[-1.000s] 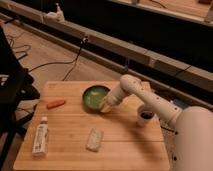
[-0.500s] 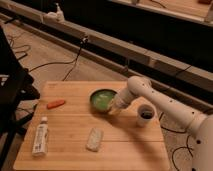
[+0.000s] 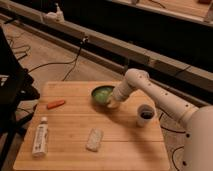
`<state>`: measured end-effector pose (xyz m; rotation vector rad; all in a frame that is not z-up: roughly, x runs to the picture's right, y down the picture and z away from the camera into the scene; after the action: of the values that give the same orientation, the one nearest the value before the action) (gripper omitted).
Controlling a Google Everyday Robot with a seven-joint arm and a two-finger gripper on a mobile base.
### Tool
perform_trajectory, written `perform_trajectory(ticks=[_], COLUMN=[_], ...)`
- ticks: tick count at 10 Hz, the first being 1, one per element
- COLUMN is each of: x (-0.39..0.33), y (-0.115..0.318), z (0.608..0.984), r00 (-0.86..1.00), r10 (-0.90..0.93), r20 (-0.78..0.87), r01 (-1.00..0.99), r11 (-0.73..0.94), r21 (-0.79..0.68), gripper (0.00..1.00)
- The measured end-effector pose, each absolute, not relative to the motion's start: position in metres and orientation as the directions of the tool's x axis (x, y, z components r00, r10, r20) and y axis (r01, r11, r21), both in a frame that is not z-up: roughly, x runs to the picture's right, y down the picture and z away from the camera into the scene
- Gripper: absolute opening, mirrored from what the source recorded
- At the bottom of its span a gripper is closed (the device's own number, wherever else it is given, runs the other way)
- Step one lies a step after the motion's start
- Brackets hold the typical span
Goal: Drag the ceramic bowl in a circle
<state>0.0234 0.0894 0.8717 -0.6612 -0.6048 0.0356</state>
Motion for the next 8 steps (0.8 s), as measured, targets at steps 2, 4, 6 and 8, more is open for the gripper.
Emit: perform_trajectory(ticks=[2,4,6,8], x=[-0.021,-0.051,-0.064,-0.048], y=[0.075,0.078,0.092,0.123], z=[0.867,0.852,0.835,0.826], r00=[0.784,0.736,0.704,0.706], r10=[0.167,0.131,0.117,0.162], r20=[0.598,0.664,0.701,0.689], r01=[0.243,0.313,0.355,0.341], r11=[0.805,0.804,0.796,0.776], r21=[-0.542,-0.505,-0.49,-0.531], gripper=[0.0,0.0,0.0,0.0])
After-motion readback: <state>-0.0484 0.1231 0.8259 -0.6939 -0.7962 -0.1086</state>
